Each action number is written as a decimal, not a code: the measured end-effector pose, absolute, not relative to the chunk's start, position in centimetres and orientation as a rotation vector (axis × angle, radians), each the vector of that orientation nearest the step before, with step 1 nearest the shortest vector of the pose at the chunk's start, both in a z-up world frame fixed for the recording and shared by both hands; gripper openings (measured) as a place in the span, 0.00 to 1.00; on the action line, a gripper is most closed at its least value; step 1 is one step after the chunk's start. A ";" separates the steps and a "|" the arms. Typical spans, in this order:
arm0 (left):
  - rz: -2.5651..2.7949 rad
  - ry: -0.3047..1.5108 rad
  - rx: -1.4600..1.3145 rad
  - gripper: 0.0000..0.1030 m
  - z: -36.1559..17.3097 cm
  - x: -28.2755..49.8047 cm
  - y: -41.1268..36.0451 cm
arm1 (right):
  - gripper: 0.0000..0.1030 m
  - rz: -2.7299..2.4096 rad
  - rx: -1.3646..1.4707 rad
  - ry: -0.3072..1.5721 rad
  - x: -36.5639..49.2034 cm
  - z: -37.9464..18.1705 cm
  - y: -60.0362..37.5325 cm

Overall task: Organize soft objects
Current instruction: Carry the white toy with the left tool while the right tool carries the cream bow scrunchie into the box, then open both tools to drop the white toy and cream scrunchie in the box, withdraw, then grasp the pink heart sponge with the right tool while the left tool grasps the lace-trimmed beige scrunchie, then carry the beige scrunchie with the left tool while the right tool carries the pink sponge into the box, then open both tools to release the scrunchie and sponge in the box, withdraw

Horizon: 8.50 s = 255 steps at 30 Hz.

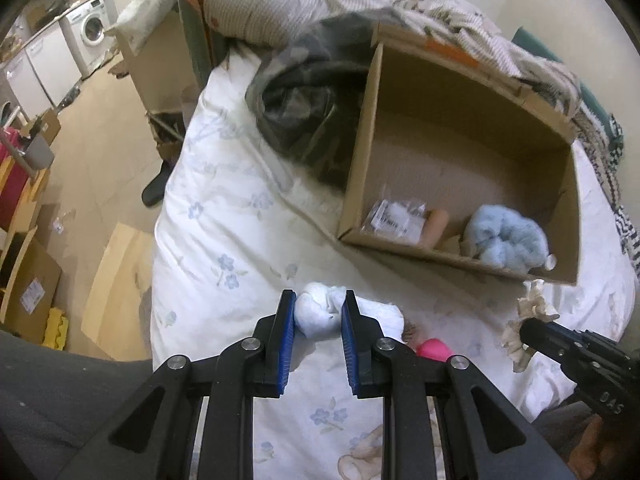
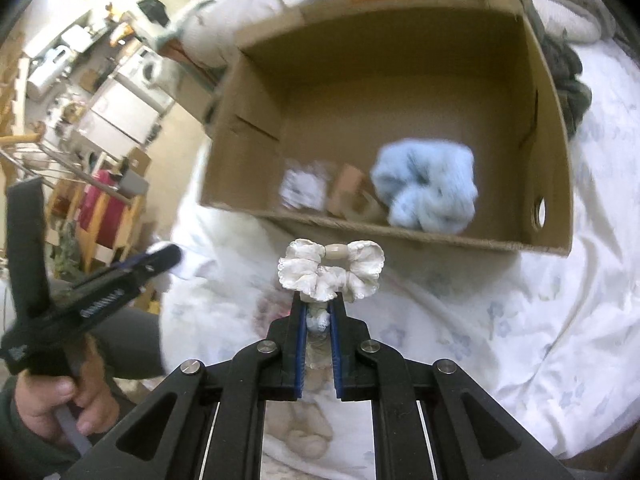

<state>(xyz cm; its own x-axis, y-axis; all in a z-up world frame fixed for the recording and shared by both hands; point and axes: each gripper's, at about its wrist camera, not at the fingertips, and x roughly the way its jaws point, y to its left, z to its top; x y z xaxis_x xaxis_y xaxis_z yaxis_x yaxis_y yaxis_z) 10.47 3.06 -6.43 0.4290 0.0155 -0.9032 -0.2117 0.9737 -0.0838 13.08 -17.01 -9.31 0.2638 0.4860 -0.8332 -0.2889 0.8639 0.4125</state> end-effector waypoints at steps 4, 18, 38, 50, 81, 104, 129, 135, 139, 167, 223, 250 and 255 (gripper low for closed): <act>0.123 1.048 -0.165 0.19 -3.6 10.7 2.6 | 0.12 0.572 0.233 1.104 13.1 -6.5 -17.1; 0.000 0.959 -0.071 0.19 1.8 16.2 0.2 | 0.12 0.517 0.261 0.905 15.8 0.4 -20.0; -0.062 1.030 -0.105 0.19 -4.3 20.5 -1.1 | 0.12 0.326 0.336 0.987 20.5 -5.6 -24.1; -0.068 1.059 -0.095 0.19 -6.6 21.5 -1.3 | 0.12 0.244 0.326 1.103 22.1 -8.8 -24.3; -0.095 1.088 -0.126 0.62 -6.8 21.3 -2.2 | 0.68 0.210 0.364 1.141 22.3 -9.8 -25.1; -0.045 1.081 -0.131 0.62 -4.7 17.4 -0.1 | 0.68 0.284 0.434 1.067 19.3 -7.5 -25.0; 0.076 1.211 -0.222 0.62 -8.4 11.8 4.1 | 0.68 0.514 0.151 1.469 13.6 -17.2 -12.5; 0.058 1.269 -0.225 0.62 -9.8 11.9 3.8 | 0.50 0.501 0.117 1.485 13.5 -18.3 -11.6; 0.043 1.298 -0.209 0.62 -10.8 12.2 2.8 | 0.44 0.504 0.099 1.453 13.7 -17.4 -11.7; -0.152 1.471 -0.084 0.13 -17.0 13.9 -4.1 | 0.44 0.433 0.272 1.309 13.5 -13.2 -19.5; -0.062 1.084 -0.096 0.13 -7.9 22.1 -2.1 | 0.44 0.361 0.331 1.146 21.1 -10.7 -20.2; -0.029 1.033 -0.059 0.54 -6.3 20.8 -2.5 | 0.73 0.350 0.408 1.102 21.2 -9.6 -21.6; 0.009 0.966 -0.065 0.54 -3.8 19.8 -1.8 | 1.00 0.345 0.428 1.029 20.8 -7.6 -22.1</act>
